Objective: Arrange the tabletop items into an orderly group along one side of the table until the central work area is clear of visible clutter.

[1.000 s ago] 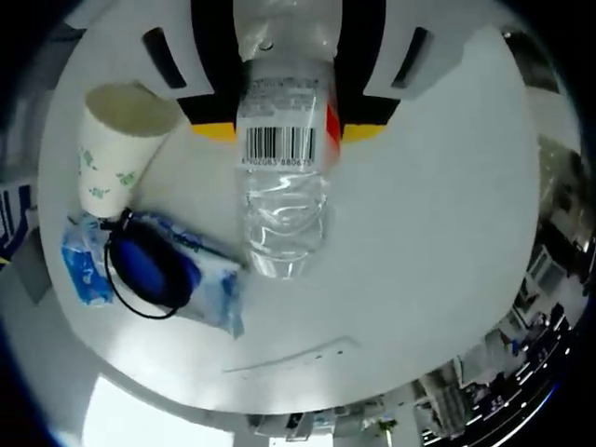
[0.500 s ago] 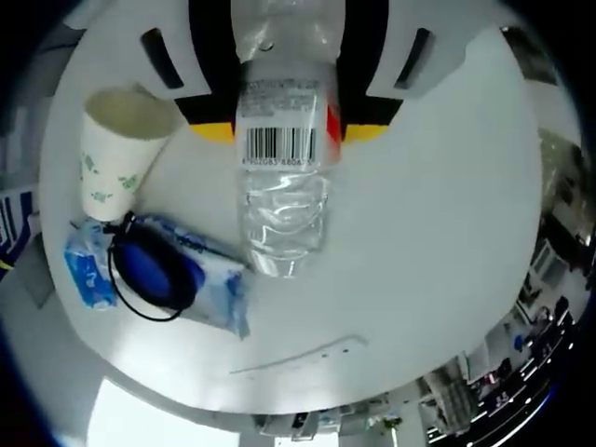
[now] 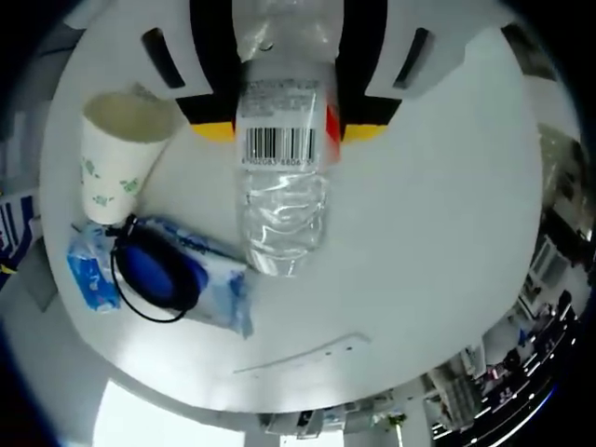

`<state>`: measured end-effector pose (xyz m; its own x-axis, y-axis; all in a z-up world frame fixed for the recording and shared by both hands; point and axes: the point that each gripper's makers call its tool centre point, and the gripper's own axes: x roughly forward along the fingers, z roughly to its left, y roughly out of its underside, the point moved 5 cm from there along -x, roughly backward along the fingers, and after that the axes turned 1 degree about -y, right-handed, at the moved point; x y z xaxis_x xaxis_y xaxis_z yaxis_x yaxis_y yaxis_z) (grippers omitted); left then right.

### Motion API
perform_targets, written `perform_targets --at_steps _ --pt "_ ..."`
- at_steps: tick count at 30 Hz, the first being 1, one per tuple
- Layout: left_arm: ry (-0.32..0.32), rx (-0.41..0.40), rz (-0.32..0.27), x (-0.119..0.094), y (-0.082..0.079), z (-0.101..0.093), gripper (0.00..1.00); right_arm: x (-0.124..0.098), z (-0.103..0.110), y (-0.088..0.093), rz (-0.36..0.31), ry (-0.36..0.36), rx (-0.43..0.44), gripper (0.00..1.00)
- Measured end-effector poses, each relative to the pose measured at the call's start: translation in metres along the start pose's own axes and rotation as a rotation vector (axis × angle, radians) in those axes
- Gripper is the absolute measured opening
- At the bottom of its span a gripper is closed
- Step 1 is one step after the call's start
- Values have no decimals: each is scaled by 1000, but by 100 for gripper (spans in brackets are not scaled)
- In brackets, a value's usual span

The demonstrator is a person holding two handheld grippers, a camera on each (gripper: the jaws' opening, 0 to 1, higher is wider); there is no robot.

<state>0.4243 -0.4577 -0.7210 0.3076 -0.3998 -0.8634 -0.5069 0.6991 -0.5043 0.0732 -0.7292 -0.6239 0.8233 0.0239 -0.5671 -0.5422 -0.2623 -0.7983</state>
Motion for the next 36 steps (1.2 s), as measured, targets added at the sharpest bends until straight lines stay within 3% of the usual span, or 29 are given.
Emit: perform_targets --at_steps 17,28,36 --pt "4 26 34 -1 0 4 35 -1 -3 -1 -11 9 2 85" --pt "-9 78 123 -26 27 13 35 -2 -3 -4 -34 9 -5 85" --pt "-18 118 139 -43 36 8 35 -3 0 -7 -54 0 -16 85"
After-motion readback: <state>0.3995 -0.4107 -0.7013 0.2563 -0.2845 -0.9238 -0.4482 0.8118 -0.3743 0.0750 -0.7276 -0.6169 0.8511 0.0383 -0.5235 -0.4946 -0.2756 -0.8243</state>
